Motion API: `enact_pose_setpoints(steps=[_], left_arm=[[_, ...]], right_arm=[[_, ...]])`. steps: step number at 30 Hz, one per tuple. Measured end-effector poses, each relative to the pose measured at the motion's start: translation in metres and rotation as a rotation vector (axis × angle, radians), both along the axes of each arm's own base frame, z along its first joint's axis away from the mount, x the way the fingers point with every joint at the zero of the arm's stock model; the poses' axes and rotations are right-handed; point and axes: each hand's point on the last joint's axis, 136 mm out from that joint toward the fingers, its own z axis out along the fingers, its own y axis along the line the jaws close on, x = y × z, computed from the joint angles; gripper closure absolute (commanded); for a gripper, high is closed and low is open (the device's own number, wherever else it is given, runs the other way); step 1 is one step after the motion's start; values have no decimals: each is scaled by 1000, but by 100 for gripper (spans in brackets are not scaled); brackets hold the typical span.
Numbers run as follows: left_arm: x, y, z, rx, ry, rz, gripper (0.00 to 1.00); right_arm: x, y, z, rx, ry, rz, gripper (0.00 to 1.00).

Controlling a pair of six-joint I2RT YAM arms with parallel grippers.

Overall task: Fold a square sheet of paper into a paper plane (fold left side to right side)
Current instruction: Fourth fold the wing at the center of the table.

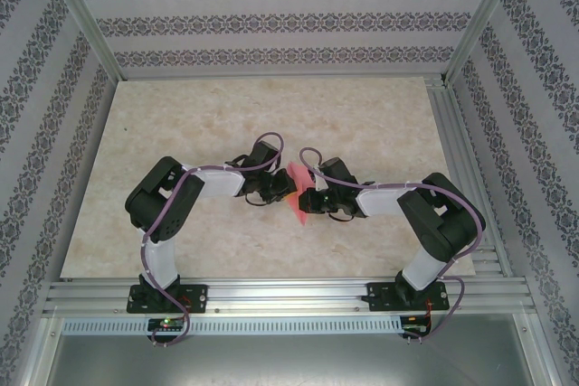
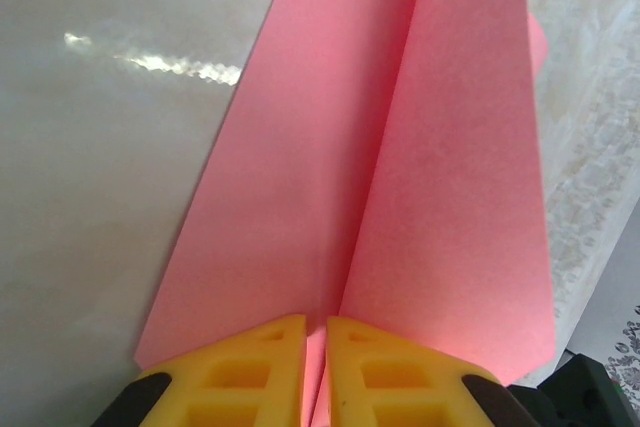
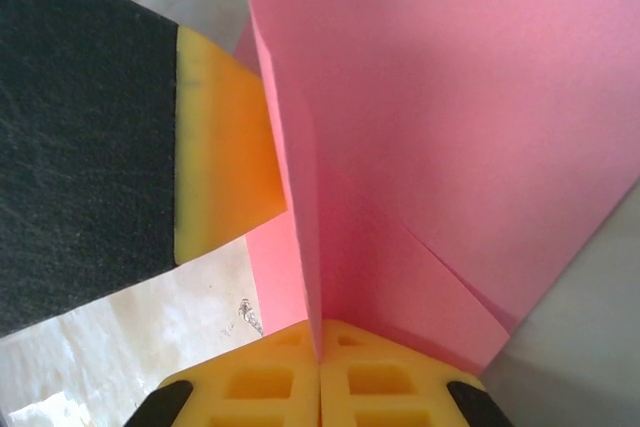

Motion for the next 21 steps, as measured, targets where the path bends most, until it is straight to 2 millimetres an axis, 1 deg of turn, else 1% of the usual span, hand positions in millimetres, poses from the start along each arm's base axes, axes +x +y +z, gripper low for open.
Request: enact_pose_setpoints(steps=[4,7,8,10,12,16,19,21], left_arm=[[-1,-1,-1,-5,-2,1,84],[-1,-2,0,-8,-4,-1,84],[-1,-2,0,-8,-4,-1,84],[-1,-2,0,-8,-4,-1,84],[-1,-2,0,-8,-4,-1,84],[-1,-2,0,-8,-4,-1,84],[-1,-2,0,-8,-4,-1,84],[-1,-2,0,-8,-5,-1,84]], right_arm=[[0,1,1,4,4,2,80],[-1,0,7,-1,6,2,73],[-2,-2,9,-6,4,1,73],[-2,-4,16,-18,1,-6,67],[-1,-7,23,-34,-11,-10,64],[-1,-16,32,-88,-31,-25,59],[-6,-22,28,-160,-33,-29,57],[-12,-23,24,-204,-30,-19,57]])
